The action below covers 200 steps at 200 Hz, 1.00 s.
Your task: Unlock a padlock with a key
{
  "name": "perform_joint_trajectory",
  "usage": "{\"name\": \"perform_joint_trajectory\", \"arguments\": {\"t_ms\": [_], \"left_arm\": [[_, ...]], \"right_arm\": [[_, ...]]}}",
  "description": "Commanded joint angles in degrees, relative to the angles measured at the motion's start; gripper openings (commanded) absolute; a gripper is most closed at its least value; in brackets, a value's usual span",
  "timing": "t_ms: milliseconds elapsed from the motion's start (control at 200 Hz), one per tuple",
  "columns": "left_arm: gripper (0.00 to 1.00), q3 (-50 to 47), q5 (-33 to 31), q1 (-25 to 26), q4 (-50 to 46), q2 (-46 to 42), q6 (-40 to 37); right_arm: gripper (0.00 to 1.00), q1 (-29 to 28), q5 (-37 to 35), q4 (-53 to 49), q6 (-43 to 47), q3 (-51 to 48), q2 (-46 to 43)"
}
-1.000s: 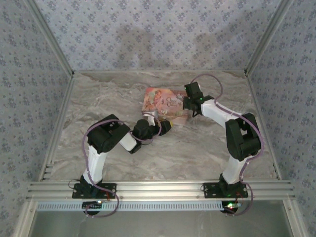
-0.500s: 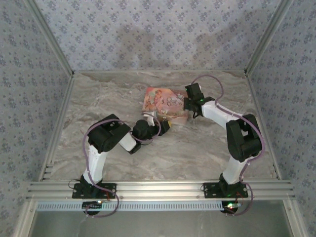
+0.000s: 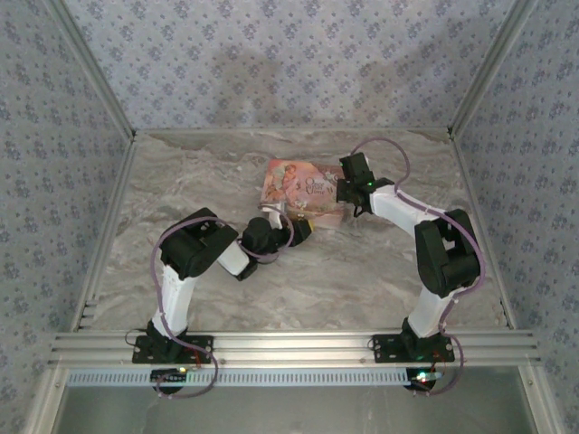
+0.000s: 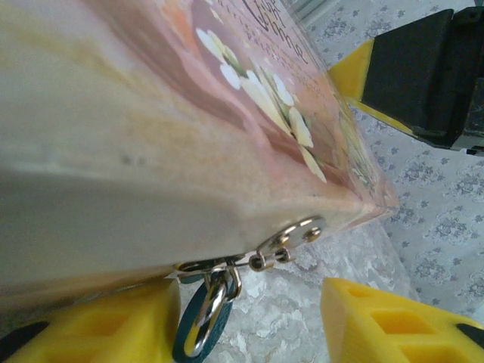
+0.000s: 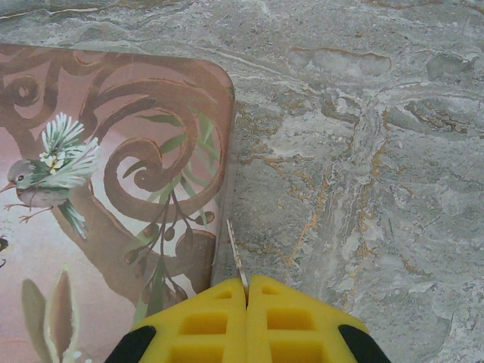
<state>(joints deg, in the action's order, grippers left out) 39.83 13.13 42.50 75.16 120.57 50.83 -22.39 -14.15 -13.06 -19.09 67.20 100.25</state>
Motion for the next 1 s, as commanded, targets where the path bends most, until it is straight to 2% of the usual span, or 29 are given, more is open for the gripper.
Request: {"name": "perform_joint_trajectory", "arguments": {"t_ms": [0, 175, 425, 550, 994], "left_arm": [[0.57, 1.73, 2.05, 0.81, -0.58, 2.05, 1.03], [0.61, 2.26, 3.0, 1.19, 0.94, 2.86, 1.46], [0.61, 2.29, 2.76, 1.35, 0.75, 3.26, 2.32], [0.62, -0.55, 0.43, 1.1, 4.63, 3.08, 3.14], [0.63, 0.71, 1.97, 0.78, 3.68, 2.43, 2.52]], "right_arm": [[0.0, -0.63, 1.23, -1.83, -1.21, -1.38, -0.56], [0.0, -1.1, 1.23, -1.52, -1.33, -1.64, -0.49], [0.0, -1.29, 1.57, -1.34, -1.63, -2.29, -0.58], [0.0, -1.49, 2.26, -0.57, -2.41, -3.58, -1.32], [0.0, -3.43, 2.49, -0.03, -3.76, -4.79, -1.81]]}}
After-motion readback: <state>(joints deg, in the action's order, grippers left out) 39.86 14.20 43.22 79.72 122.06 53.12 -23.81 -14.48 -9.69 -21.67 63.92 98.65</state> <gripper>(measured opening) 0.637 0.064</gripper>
